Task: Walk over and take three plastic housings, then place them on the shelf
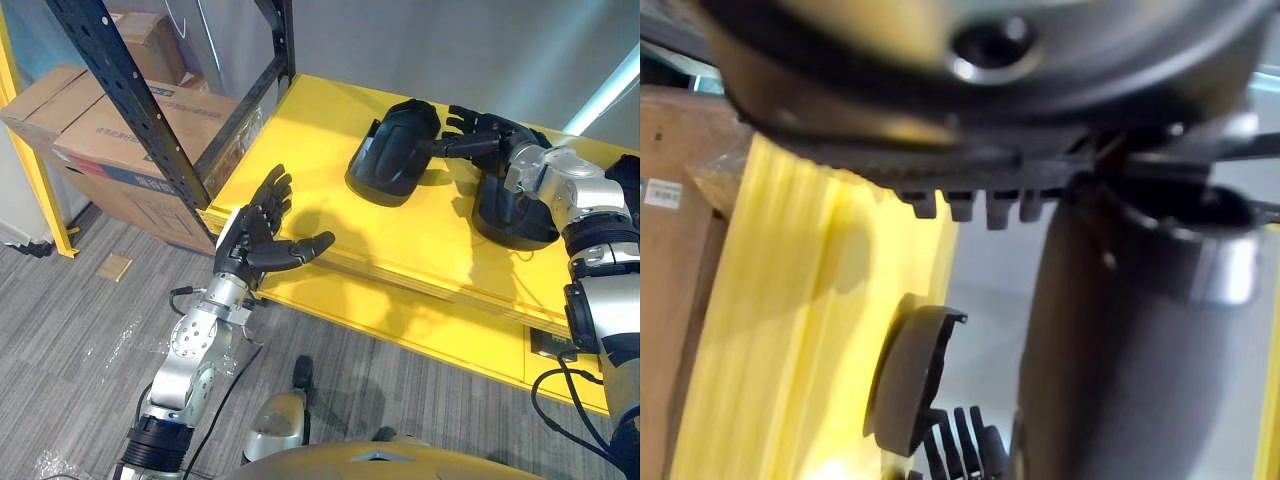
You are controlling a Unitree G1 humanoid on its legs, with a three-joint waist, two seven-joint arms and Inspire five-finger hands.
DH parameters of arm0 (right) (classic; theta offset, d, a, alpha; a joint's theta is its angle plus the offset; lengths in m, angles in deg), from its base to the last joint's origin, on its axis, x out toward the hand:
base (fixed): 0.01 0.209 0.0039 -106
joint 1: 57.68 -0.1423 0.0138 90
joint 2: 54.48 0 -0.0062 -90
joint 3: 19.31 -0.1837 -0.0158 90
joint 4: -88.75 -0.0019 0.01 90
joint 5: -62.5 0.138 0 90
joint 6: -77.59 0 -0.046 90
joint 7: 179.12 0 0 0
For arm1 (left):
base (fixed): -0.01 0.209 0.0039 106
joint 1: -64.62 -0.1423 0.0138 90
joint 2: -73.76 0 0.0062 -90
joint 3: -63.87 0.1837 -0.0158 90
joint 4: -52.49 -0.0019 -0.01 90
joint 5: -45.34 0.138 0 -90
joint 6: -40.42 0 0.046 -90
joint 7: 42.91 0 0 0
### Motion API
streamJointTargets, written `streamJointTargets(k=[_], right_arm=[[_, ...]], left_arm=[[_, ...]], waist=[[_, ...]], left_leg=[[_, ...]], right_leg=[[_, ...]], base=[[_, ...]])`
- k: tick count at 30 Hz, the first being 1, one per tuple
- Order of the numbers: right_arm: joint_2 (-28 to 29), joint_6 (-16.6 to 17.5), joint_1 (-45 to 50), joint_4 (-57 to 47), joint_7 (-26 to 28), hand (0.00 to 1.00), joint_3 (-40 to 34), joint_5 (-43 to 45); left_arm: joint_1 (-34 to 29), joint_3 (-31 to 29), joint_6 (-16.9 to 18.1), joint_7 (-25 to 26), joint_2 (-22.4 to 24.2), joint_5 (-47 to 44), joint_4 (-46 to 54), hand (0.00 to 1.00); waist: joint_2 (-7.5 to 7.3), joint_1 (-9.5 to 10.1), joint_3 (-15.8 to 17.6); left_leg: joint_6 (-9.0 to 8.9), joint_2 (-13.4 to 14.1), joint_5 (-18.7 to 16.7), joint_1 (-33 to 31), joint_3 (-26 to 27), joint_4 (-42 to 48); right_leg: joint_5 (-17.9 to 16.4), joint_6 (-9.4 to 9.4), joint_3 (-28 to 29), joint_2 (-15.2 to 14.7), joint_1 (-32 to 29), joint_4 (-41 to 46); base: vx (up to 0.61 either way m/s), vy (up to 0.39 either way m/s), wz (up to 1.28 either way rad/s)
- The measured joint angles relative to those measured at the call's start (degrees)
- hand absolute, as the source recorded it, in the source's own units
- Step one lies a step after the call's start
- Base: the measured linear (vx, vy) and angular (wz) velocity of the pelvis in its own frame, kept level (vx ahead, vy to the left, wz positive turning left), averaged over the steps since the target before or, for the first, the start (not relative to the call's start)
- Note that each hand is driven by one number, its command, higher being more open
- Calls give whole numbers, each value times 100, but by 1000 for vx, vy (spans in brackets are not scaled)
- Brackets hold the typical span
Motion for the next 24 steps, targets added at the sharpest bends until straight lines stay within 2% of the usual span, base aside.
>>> streamJointTargets(k=[7,12,24], right_arm=[[0,-2,0,133,101,100,-2,40],[0,-29,1,151,109,100,-2,40],[0,-26,1,151,74,100,-1,40]], left_arm=[[0,-108,11,17,-34,3,1,100],[0,-138,12,23,-68,7,2,100],[-34,-175,109,133,-80,8,125,100]], waist=[[-29,66,147],[-34,133,155],[-38,154,163]], left_leg=[[2,-3,-6,6,-1,0],[22,-8,11,-6,-27,0],[8,-15,23,-19,-108,0]], right_leg=[[-30,-6,0,-9,-5,32],[-56,-23,-7,-9,-11,44],[-230,-41,-49,-72,-99,328]], base=[[0,0,0],[-1,-8,2],[-12,-15,3]])
